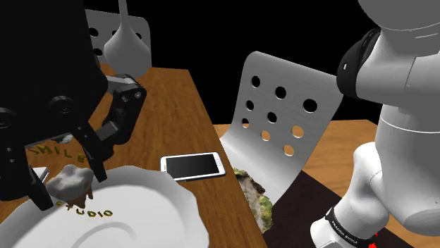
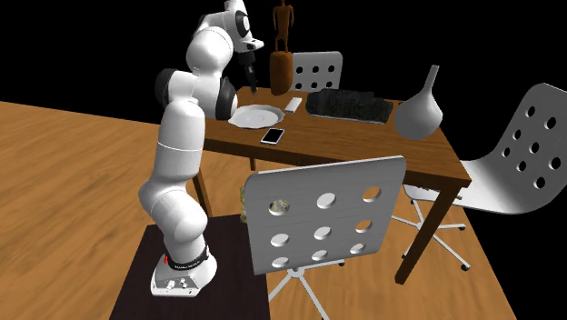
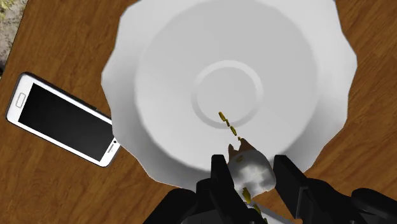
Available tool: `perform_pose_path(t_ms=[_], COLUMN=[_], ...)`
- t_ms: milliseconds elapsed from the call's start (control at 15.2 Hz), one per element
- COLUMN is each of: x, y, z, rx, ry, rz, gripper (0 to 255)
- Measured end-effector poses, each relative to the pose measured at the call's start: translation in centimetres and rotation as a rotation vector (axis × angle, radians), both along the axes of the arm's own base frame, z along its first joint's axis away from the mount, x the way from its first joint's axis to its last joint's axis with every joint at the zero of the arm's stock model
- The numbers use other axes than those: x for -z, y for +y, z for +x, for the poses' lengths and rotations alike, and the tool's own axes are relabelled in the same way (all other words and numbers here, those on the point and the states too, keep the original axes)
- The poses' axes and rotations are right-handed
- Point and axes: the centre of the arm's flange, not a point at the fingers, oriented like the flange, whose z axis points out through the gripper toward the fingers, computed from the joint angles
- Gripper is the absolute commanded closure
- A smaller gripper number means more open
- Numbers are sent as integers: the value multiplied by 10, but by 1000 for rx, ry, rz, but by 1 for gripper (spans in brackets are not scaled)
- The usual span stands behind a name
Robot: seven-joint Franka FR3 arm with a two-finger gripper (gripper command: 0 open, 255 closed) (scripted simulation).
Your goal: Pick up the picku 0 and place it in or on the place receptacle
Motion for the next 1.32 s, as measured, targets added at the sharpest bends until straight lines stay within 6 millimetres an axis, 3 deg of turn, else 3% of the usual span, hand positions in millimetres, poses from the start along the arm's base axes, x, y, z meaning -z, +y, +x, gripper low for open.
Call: perform_pose_path(t_ms=[924,1320], x=[73,79], y=[3,3], z=[-1,-1], rx=[1,1], ry=[0,0], rz=[0,0], gripper=[255,255])
